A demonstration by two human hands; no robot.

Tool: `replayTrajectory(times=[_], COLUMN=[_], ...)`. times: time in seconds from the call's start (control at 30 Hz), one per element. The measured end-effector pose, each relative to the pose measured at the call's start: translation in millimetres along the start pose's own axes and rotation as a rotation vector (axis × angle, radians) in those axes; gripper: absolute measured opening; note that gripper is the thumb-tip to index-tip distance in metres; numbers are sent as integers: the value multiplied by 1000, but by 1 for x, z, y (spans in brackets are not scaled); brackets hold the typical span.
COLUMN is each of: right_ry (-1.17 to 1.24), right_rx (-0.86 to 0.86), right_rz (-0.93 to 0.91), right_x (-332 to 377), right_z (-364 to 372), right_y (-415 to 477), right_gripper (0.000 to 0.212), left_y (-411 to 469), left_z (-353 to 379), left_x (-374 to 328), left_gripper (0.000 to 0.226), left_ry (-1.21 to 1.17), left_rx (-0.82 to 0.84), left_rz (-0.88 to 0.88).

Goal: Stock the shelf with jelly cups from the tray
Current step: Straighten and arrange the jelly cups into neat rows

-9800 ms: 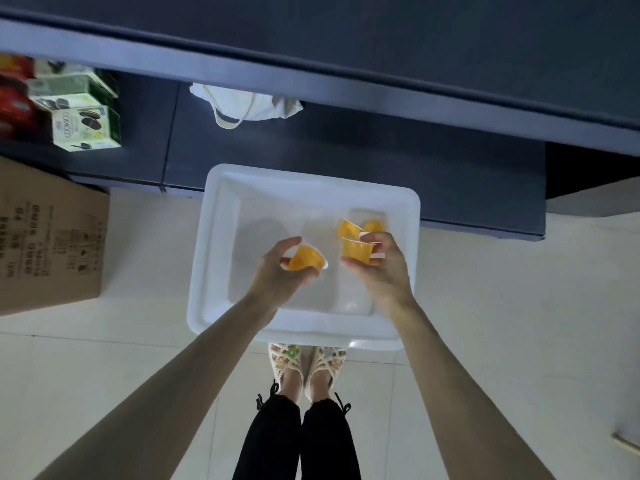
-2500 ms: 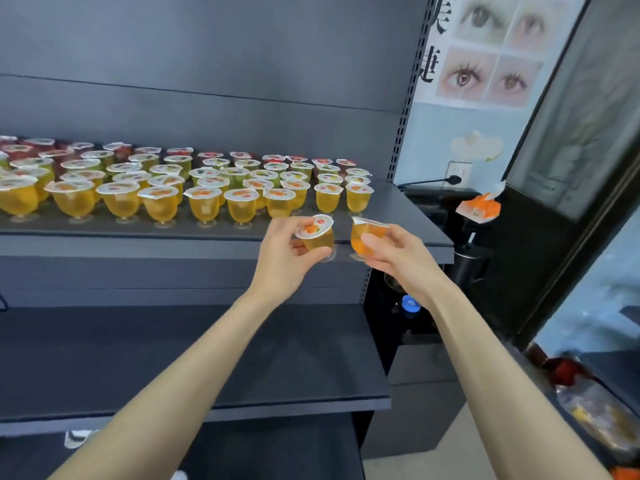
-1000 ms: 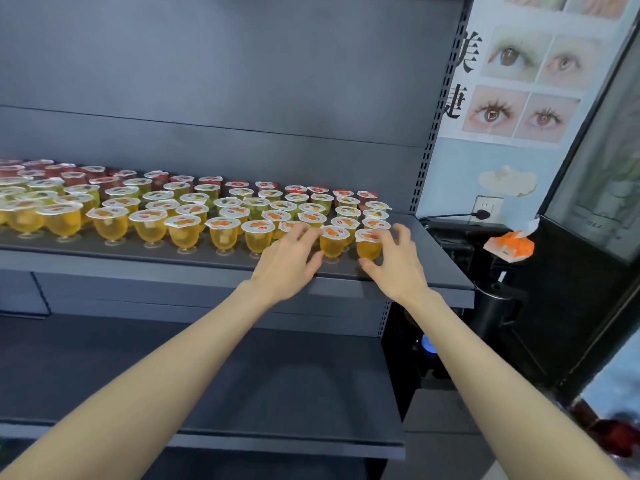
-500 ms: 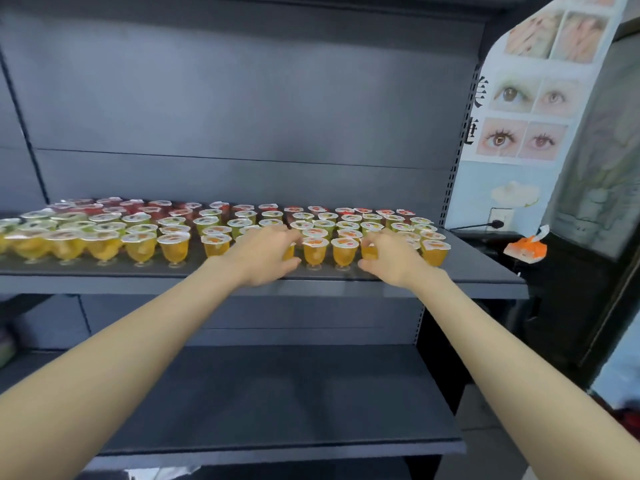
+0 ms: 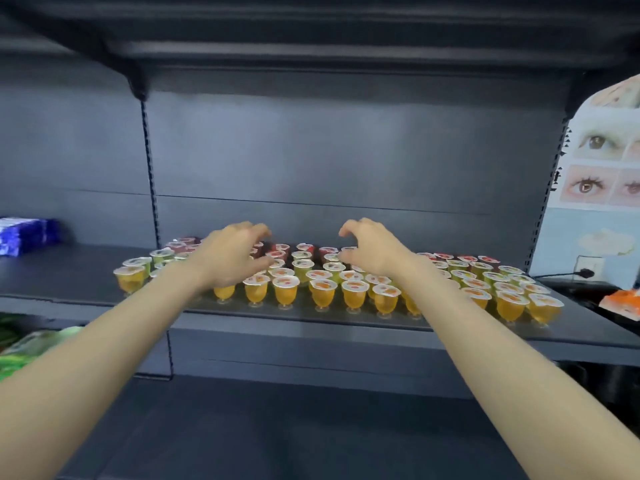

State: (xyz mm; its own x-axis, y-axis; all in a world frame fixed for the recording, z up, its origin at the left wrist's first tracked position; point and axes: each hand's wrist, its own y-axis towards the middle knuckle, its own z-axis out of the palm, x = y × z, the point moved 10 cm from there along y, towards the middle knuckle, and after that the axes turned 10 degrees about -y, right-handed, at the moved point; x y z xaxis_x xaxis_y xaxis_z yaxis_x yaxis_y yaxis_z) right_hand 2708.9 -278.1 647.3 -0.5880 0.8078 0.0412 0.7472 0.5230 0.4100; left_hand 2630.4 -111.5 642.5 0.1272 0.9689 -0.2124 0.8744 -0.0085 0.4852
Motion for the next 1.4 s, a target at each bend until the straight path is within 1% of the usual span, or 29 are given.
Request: replayTrajectory(times=[0.13,0.27,0.4,0.5,0.7,0.83,0.97,1.17,1.27,1.4], right_ry=[33,54,70,92,103,97,98,72,60,66], right_rx=[-16,-23,-7,37,78,101,125,234,283,340], right_rz=[-45,-81,-104,-99,-108,-102,-50,41,49,62], right_x=[26,40,51,61,94,121,145,173,188,199], right_z=[3,22,54,83,130,164,198,251,271,291], right_y=[30,60,92,116,175,228,282,346,368,391], right_gripper=[42,42,42,42,41,42,43,44,44,48], left_y=[8,20,31,37,72,109,150,191,204,220], left_z=[-16,-15,-2,7,19,34,50,83,105,128], left_x=[37,66,96,122,196,258,332,429,458,480], left_gripper=[48,49,47,45,39,40,42,45,47,50], left_ry=[9,7,25,10,-40,-46,-88,-147,-177,-271], left_rx=[-32,-53,-69,-74,-86,-14,79,241,297,383], left_rz=[-60,-83,-122,-142,-156,-135,-119,-123,-125,-165])
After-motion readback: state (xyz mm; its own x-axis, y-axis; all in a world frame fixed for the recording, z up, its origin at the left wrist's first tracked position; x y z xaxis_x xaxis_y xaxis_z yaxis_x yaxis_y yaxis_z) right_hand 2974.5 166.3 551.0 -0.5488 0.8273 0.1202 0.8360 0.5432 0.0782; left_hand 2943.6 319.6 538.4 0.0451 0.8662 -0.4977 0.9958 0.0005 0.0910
